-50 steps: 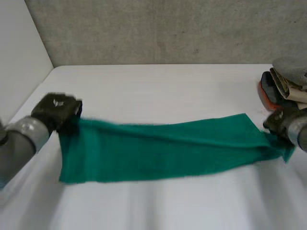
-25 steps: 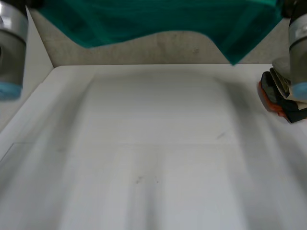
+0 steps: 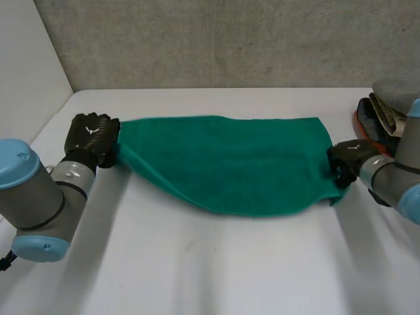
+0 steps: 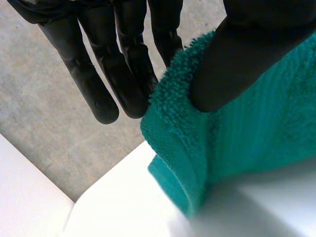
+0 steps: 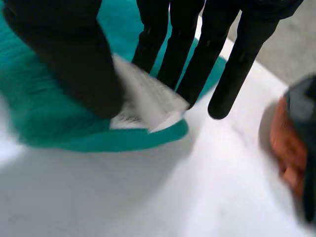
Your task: Fold the laundry.
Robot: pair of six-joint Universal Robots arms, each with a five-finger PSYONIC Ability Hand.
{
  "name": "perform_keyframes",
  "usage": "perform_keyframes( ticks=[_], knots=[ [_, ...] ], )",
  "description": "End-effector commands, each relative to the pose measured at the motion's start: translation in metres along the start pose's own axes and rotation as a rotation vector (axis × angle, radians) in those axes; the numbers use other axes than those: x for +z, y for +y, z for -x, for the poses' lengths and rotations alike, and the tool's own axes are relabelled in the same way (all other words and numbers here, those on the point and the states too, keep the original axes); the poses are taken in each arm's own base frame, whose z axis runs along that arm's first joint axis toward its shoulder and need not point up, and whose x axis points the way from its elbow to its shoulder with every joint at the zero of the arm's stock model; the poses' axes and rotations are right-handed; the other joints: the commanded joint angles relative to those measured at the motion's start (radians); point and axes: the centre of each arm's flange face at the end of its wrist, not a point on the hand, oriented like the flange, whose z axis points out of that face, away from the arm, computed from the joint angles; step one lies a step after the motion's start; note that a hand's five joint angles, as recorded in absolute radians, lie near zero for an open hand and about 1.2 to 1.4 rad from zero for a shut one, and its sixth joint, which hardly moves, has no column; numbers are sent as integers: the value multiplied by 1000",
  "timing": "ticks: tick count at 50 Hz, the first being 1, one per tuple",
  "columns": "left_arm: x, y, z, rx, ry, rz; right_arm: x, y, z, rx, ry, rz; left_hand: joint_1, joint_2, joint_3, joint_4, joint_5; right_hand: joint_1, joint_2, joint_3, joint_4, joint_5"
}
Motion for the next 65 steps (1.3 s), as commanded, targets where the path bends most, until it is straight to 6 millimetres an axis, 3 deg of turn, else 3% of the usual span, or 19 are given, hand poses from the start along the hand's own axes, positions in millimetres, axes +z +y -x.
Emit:
perform_keyframes(
  ticks=[1,4,10,17,28,40,52,55,56,57,61,65],
  knots=[
    [-6,-5,1,-3,0,-6,-6,-2,-15,233,-29,-23,258,197,202,195,235,-54,-51,-58,-58,-54],
    [-9,-5,-1,-11,4,-4,-14,-2,-14,227,-53,-24,258,197,202,195,235,-289,-286,-292,-293,-288],
    [-14,-6,-5,-31,18,-3,-27,18,-8,247,-74,30,258,197,202,195,235,-398,-395,-401,-401,-397],
    [-15,-6,-4,-31,16,-2,-52,17,2,115,-80,-38,258,197,202,195,235,-536,-533,-539,-540,-535],
    [-14,-4,-4,-31,15,0,-66,43,24,-86,-112,-39,258,197,202,195,235,-519,-515,-522,-522,-518],
    [-15,-4,-5,-31,17,1,-47,49,22,-153,-75,-96,258,197,202,195,235,-260,-257,-264,-264,-260],
    [-16,-4,-4,-31,16,3,-30,52,21,-158,-73,-101,258,197,202,195,235,-201,-198,-205,-205,-201],
    [-16,-4,-4,-31,16,2,-29,51,20,-160,-69,-109,258,197,202,195,235,-12,-9,-15,-15,-11],
    [-16,-4,-4,-31,16,2,-29,50,20,-162,-67,-113,258,197,202,195,235,120,123,117,117,121],
    [-16,-5,-4,-31,16,1,-27,47,18,-166,-57,-124,258,197,202,195,235,438,441,435,435,439],
    [-17,-7,-3,-31,15,3,-25,38,11,-177,-20,-158,258,197,202,195,235,443,446,440,440,444],
    [-23,-23,2,-30,4,-25,-29,30,4,-177,12,-162,258,197,202,195,235,443,446,440,440,444]
  ],
)
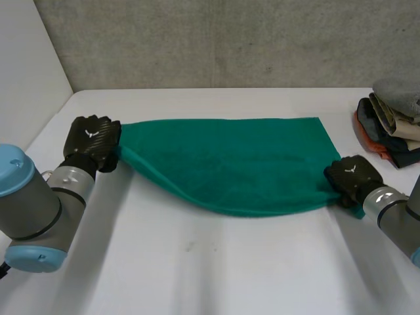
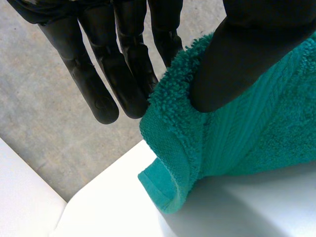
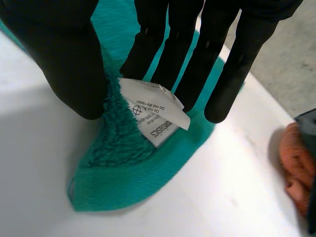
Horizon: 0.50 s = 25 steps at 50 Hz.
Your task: Fold the laundry.
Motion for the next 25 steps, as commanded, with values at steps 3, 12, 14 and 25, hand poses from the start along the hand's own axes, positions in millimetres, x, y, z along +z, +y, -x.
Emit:
perform_keyframes(
  ticks=[3,12,14,25],
  knots=[
    [-21,-25,7,14,0,-3,-22,-36,-28,-30,98,-29,258,197,202,195,235,229,209,224,202,524],
    [-86,-36,11,9,66,194,-64,-49,-38,-28,44,125,258,197,202,195,235,229,209,224,202,524],
    [-97,-34,11,8,74,229,-67,-44,-39,-42,33,154,258,197,202,195,235,229,209,224,202,524],
    [-107,-27,4,8,112,252,-81,-20,-19,-49,-75,294,258,197,202,195,235,229,209,224,202,524]
  ],
)
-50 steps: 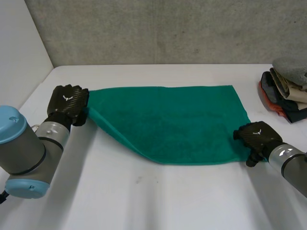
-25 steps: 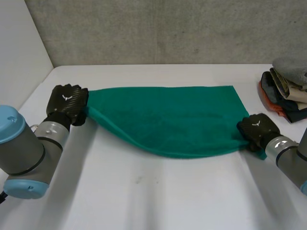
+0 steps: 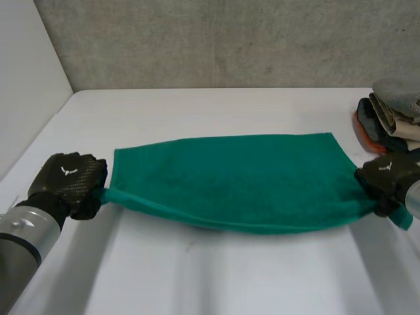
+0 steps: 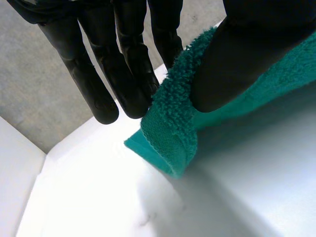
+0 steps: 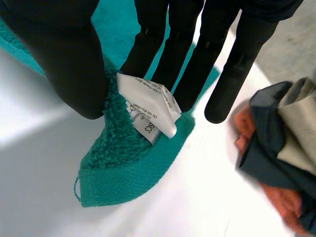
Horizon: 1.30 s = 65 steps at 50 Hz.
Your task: Fold the laundry.
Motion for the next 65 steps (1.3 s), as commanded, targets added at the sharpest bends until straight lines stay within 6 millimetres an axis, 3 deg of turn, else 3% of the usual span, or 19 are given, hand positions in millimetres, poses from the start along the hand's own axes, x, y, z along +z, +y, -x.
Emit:
perform_keyframes(
  ticks=[1,5,9,14,23,31,39,45,46,47,48,49,50,51,52,56,59,65],
  knots=[
    [-3,7,-7,6,35,21,-8,22,20,2,-101,117,258,197,202,195,235,227,209,219,196,524],
    [-5,11,-8,35,56,68,-12,27,20,-22,-120,158,258,197,202,195,235,227,209,219,196,524],
    [11,20,-9,91,74,116,-8,22,12,-84,-90,141,258,197,202,195,235,227,209,219,196,524],
    [45,19,-7,139,69,110,28,9,-4,-86,-32,107,258,197,202,195,235,227,209,219,196,524],
    [132,9,4,149,-62,-32,100,-19,-5,-75,26,-24,258,197,202,195,235,227,209,219,196,524],
    [187,10,8,153,-226,-52,153,-35,-13,-111,179,-210,258,197,202,195,235,227,209,219,196,524],
    [227,22,0,153,-229,-82,190,-42,-11,-133,263,-340,258,197,202,195,235,227,209,219,196,524],
    [241,23,-2,149,-243,-121,217,-36,-7,-135,294,-357,258,197,202,195,235,227,209,219,196,524],
    [244,22,-1,148,-250,-135,219,-36,-8,-133,300,-360,258,197,202,195,235,219,201,211,189,516],
    [247,20,-1,147,-261,-163,221,-36,-8,-133,308,-363,258,197,202,195,235,-49,-66,-56,-79,249],
    [248,18,0,146,-268,-177,222,-36,-9,-131,317,-365,194,133,138,131,171,-420,-438,-428,-451,-123],
    [249,16,0,144,-276,-193,224,-37,-13,-117,348,-367,-36,-97,-92,-99,-59,-995,-1013,-1003,-1026,-698],
    [250,13,1,143,-282,-206,225,-38,-16,-105,370,-370,-239,-300,-295,-302,-262,-995,-1013,-1003,-1026,-698],
    [250,9,2,143,-290,-227,224,-40,-19,-94,387,-377,-747,-808,-803,-810,-769,-995,-1013,-1003,-1026,-698],
    [250,8,3,142,-294,-232,224,-42,-21,-80,409,-385,-906,-967,-962,-969,-929,-995,-1013,-1003,-1026,-698],
    [242,-13,6,136,-302,-276,212,-58,-37,28,461,-439,-925,-986,-981,-988,-948,-995,-1013,-1003,-1026,-698],
    [233,-28,8,128,-310,-300,191,-74,-50,96,454,-480,-928,-989,-984,-991,-951,-995,-1013,-1003,-1026,-698],
    [216,-31,-2,135,-275,-284,158,-84,-46,113,363,-466,-931,-992,-987,-994,-954,-995,-1013,-1003,-1026,-698]
  ],
)
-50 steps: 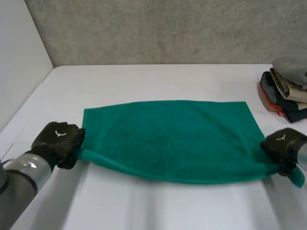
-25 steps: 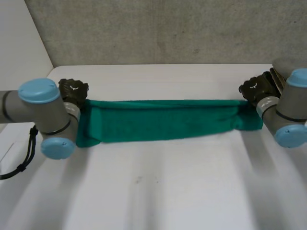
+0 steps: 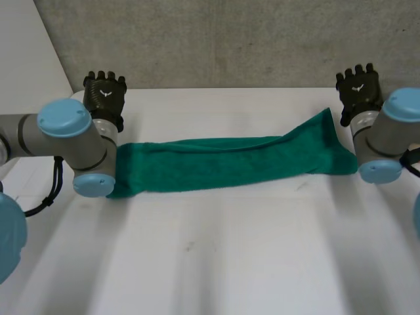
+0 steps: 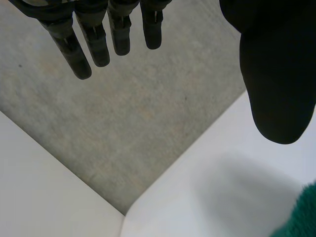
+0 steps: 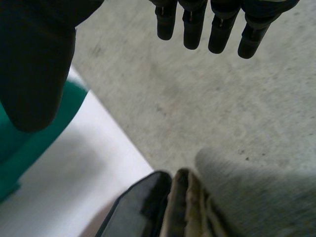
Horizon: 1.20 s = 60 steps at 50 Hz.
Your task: Fold the laundry.
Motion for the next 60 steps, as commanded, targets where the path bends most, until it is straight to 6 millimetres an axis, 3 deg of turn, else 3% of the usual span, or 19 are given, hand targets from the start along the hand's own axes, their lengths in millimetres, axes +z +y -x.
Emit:
perform_keyframes(
  ticks=[1,8,11,17,32,34,35,36,37,38,44,51,56,60],
  knots=[
    [-29,-18,-6,4,60,20,-29,-32,-16,66,-87,27,-9,-26,-30,-19,-20,-60,-45,-41,-43,-51],
    [-76,-17,-14,34,201,130,-64,-22,-10,86,-199,189,32,15,11,22,21,-48,-32,-28,-30,-38],
    [-96,-8,-16,48,253,203,-75,-17,-6,90,-232,233,56,39,35,46,44,172,188,191,189,182],
    [-120,15,-23,73,311,301,-80,-4,4,95,-288,255,202,185,181,192,191,285,300,304,302,294],
    [-105,45,-21,72,277,336,-67,40,31,75,-316,293,373,356,351,363,361,314,329,333,331,323],
    [-105,48,-23,73,280,342,-66,42,32,65,-317,290,566,549,545,556,554,448,464,468,465,458],
    [-105,49,-23,73,279,342,-64,42,32,51,-312,280,651,634,630,641,639,774,790,794,792,784],
    [-105,49,-23,73,279,342,-63,41,31,46,-307,274,760,742,738,749,748,955,971,975,972,965],
    [-104,48,-23,71,276,339,-63,41,30,40,-303,269,1069,1052,1047,1059,1057,1159,1175,1179,1177,1169],
    [-104,48,-23,72,275,336,-62,41,29,36,-295,267,1176,1159,1155,1166,1164,1161,1177,1181,1179,1171],
    [-107,40,-20,73,269,328,-75,21,8,24,-262,278,1177,1160,1156,1167,1165,1161,1177,1181,1179,1171],
    [-128,6,6,64,244,285,-104,7,-16,-23,-270,326,1177,1160,1156,1167,1165,1161,1177,1181,1179,1171],
    [-152,-8,21,60,241,280,-128,12,-30,-53,-309,427,1177,1160,1156,1167,1165,1161,1177,1181,1179,1171],
    [-181,-8,24,62,284,301,-152,32,-40,-74,-355,543,1177,1160,1156,1167,1165,1161,1177,1181,1179,1171]
  ],
)
